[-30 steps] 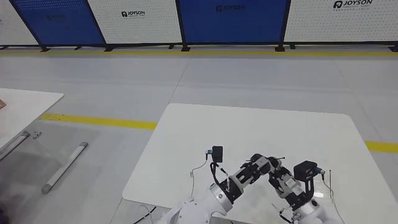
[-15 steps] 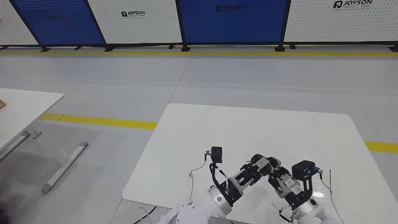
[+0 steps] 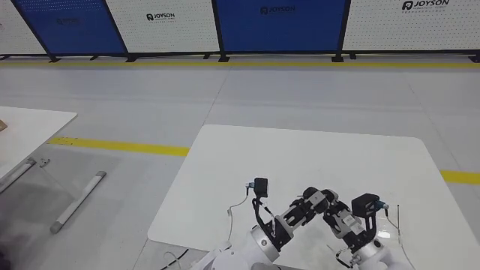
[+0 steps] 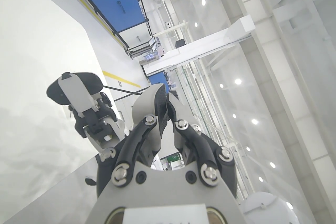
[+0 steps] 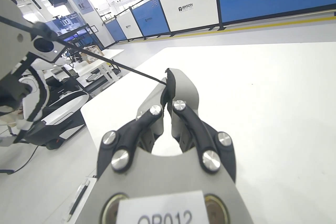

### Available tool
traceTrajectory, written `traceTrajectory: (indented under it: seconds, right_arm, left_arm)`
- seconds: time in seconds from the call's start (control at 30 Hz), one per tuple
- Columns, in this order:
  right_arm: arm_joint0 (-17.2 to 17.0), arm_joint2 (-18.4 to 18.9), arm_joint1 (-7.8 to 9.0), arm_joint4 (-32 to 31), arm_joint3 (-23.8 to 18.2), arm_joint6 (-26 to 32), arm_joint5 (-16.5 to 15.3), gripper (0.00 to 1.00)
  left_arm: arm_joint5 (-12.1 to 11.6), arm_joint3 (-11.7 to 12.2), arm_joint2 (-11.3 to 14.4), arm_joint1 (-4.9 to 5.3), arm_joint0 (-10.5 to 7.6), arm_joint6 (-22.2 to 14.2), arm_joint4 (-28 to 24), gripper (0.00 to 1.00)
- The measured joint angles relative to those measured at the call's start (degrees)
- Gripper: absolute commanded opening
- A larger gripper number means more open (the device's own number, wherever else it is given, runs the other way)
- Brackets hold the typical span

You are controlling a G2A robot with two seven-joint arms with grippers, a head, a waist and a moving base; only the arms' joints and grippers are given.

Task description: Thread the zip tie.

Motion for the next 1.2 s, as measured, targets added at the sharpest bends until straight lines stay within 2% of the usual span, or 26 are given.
traceTrajectory:
  seconds: [0.03, 0.2, 0.37, 0.6, 0.93, 1.0, 1.1, 1.2]
  right_arm:
    - [0.0, 0.0, 0.01, 0.3, 0.0, 0.2, -0.2, 1.0]
    - [-0.7, 1.0, 0.13, 2.3, -0.8, -0.5, -1.1, 1.0]
    - [-3.3, 3.6, 0.76, 5.6, -3.3, -3.0, -1.2, 1.0]
    - [-8.2, 10.1, 2.31, 10.3, -5.4, -8.3, -1.1, 1.0]
    - [-16.0, 20.2, 5.0, 24.8, -7.1, -18.2, -1.1, 1.0]
    - [-16.6, 21.2, 5.34, 27.2, -7.1, -19.1, -1.1, 1.0]
    - [-16.6, 21.2, 5.35, 27.2, -7.1, -19.2, -1.1, 1.0]
    - [-16.6, 21.2, 5.34, 27.1, -7.1, -19.1, -1.1, 1.0]
  left_arm:
    - [0.4, 0.2, 0.0, -0.03, -0.11, 0.3, 0.0, 0.0]
    - [2.0, 1.8, -0.2, -0.31, -1.21, 1.7, -1.6, 0.0]
    - [1.9, 3.5, -0.9, -0.49, -1.83, 2.8, -3.5, 0.0]
    - [1.7, 5.4, -2.3, -0.38, -1.2, 3.1, -4.9, 0.0]
    - [1.4, 8.3, -4.4, -0.28, -0.22, 4.1, -7.5, 0.0]
    - [1.3, 8.8, -4.6, -0.28, -0.05, 4.0, -8.2, 0.0]
    - [1.7, 9.1, -4.7, -0.23, 0.18, 2.4, -9.5, 0.0]
    - [1.7, 9.1, -4.7, -0.23, 0.18, 2.5, -9.5, 0.0]
